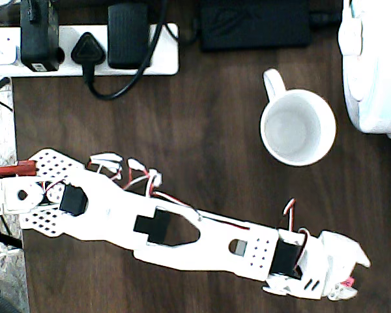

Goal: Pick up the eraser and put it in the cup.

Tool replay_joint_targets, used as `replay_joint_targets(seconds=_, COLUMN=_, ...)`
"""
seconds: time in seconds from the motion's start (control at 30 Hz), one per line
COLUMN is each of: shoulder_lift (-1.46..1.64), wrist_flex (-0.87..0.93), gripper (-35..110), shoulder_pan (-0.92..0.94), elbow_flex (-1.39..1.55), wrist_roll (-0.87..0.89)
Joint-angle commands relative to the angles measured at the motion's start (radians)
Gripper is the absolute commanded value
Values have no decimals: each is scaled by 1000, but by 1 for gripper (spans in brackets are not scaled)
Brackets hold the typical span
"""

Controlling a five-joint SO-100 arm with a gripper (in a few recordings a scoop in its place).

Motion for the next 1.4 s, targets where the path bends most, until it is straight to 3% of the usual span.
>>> replay_joint_targets(seconds=0.0, shoulder_lift=11, wrist_flex=-20, gripper=20, shoulder_pan=15, elbow_flex=-37, wrist_roll=55)
replay_joint_targets(seconds=0.3, shoulder_lift=-64, wrist_flex=195, gripper=22, shoulder_pan=41, elbow_flex=-40, wrist_roll=287)
replay_joint_targets(seconds=0.67, shoulder_lift=-69, wrist_flex=190, gripper=21, shoulder_pan=17, elbow_flex=-110, wrist_roll=196)
replay_joint_targets(seconds=1.13, shoulder_lift=-215, wrist_flex=236, gripper=19, shoulder_pan=15, elbow_flex=-298, wrist_roll=233)
replay_joint_targets(seconds=1.37, shoulder_lift=-244, wrist_flex=268, gripper=2, shoulder_pan=14, elbow_flex=-339, wrist_roll=224)
